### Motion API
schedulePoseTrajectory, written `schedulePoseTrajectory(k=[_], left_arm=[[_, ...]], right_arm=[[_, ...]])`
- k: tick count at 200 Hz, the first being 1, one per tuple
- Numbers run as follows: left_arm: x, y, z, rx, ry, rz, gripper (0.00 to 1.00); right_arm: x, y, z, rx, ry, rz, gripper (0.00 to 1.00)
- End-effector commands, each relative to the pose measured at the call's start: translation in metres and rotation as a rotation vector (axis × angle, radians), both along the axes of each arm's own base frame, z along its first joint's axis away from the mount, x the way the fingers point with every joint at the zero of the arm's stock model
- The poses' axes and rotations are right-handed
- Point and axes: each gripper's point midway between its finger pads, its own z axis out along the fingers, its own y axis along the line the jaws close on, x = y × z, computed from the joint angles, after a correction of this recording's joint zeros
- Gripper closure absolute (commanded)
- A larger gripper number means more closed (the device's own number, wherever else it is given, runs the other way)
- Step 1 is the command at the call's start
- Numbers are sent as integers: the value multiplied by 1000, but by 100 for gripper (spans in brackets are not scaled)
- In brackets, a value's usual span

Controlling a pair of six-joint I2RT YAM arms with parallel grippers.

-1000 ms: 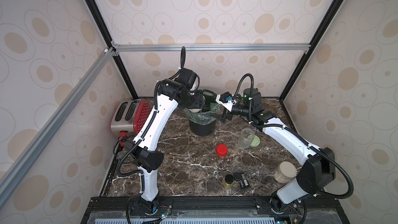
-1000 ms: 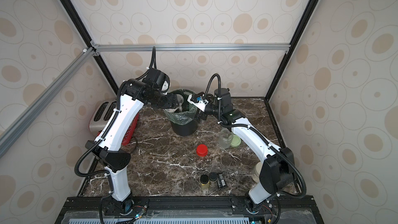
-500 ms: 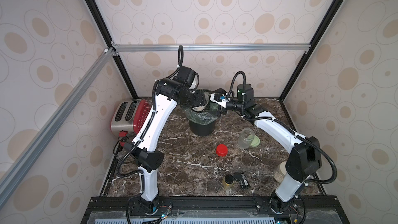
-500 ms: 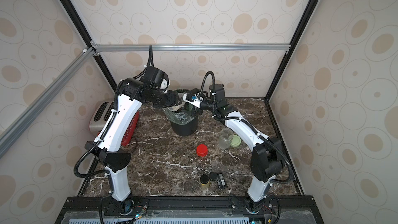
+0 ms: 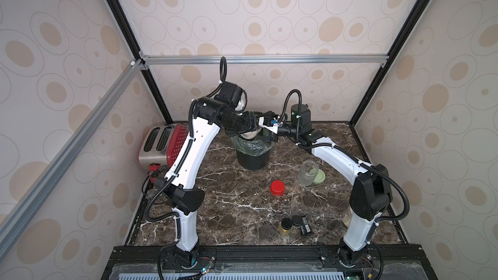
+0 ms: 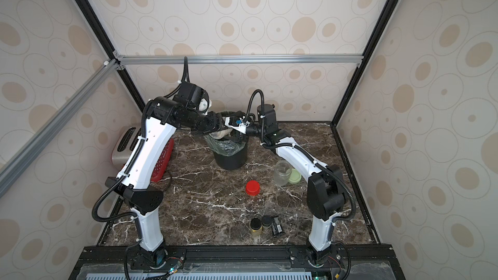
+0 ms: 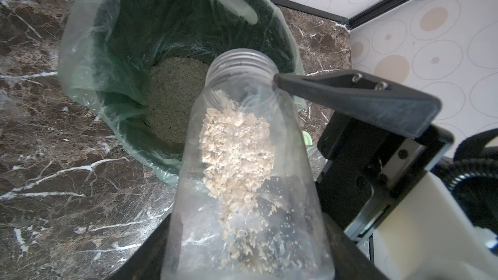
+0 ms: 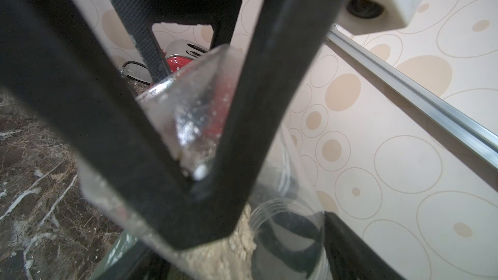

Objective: Empty expired oatmeal from jars
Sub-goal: Pour the expired oatmeal into the trash bin.

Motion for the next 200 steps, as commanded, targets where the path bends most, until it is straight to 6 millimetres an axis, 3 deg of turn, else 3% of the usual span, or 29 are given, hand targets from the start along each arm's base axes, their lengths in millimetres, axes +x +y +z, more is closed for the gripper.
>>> schedulePoseTrajectory(k=[1,18,43,121,154,178,200], left_arm=[[-6,-7,13,-63,-5,-10,100],[-6,-8,13,-70,-3,-13,100],[-6,-7,13,-69,-4,-14,100],[-4,-3,15,-71,-15,-6,100],[-1,-7,17,-84,-44,-24,100],[3,-11,20,-96,-68,-44,87],[6,-15,26,-108,-105,-74,68]], right_arm=[[-9,14,14,26,-45,64,7],[-10,18,12,21,-51,68,1],[-9,20,10,21,-51,71,1],[-10,20,6,14,-45,74,18],[-12,20,6,3,-44,85,31],[-12,20,6,4,-44,88,37],[-11,21,6,7,-35,90,47]])
